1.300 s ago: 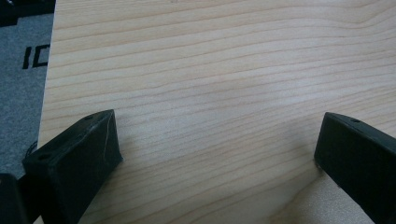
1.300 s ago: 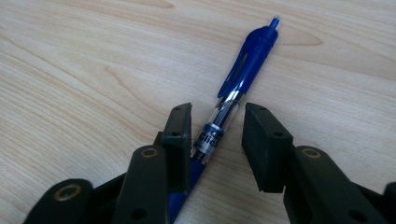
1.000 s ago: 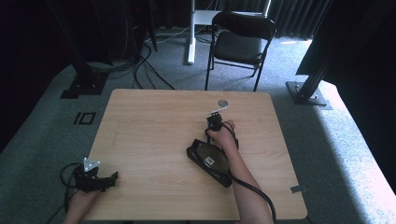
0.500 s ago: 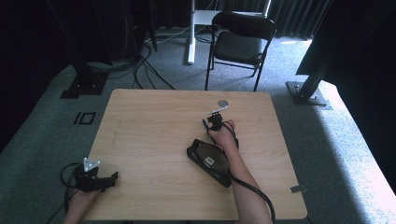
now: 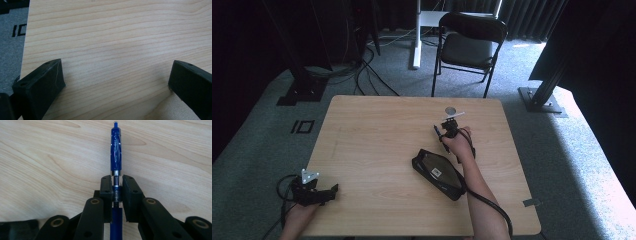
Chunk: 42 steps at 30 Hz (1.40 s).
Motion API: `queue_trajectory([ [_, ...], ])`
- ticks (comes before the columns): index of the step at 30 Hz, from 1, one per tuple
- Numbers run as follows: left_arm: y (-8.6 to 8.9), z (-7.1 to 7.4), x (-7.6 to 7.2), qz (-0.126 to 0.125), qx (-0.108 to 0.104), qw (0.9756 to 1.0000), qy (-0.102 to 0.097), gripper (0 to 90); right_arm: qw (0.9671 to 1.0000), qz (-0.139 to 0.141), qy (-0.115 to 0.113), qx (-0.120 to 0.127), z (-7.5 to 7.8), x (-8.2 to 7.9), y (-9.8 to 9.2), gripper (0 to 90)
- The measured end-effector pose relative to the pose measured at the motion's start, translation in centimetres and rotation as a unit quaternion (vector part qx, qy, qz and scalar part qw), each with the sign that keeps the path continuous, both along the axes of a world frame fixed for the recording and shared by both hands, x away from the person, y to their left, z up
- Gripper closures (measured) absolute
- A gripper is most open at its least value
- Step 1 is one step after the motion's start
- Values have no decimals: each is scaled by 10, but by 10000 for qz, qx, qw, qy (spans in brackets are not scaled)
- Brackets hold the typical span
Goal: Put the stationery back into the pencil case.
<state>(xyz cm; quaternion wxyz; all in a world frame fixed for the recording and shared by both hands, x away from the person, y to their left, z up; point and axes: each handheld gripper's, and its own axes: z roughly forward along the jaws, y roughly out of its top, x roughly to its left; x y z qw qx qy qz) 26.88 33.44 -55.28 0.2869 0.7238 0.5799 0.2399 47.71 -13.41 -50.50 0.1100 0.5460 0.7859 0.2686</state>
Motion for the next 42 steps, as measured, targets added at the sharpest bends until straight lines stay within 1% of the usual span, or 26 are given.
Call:
queue_trajectory([
  [1,0,0,0,0,0,10000,0,4,10000,-31,2,71,1,-1,-2,795],
  [6,0,0,0,2,0,10000,-1,4,9999,36,-25,124,5,-6,-8,795],
  [9,0,0,0,2,1,10000,-1,4,9997,3,-168,191,10,-9,-13,795],
  [11,0,0,0,0,2,10000,1,4,9994,-6,-204,277,12,-11,-16,795],
  [13,0,0,0,0,0,10000,0,4,9994,26,-244,245,15,-13,-20,795],
  [17,0,0,0,1,1,10000,-1,4,9992,42,-260,294,20,-18,-27,795],
  [21,0,0,0,2,1,10000,-1,4,9985,65,-275,470,23,-22,-35,795],
  [26,0,0,0,1,1,10000,-1,4,9983,84,-325,478,26,-28,-43,795],
  [32,0,0,0,1,1,10000,0,4,9980,195,-345,501,30,-36,-48,795],
  [33,0,0,0,1,1,10000,0,4,9977,232,-328,553,31,-38,-49,795],
  [34,0,0,0,2,1,10000,-1,4,9969,260,-314,676,31,-41,-50,794],
  [35,0,0,0,1,2,10000,-1,4,9969,297,-303,668,32,-42,-51,794],
  [36,0,0,0,1,1,10000,-1,4,9970,308,-321,639,33,-44,-51,794],
  [42,0,0,0,2,3,10000,-2,4,9954,409,-554,662,45,-53,-55,794],
])
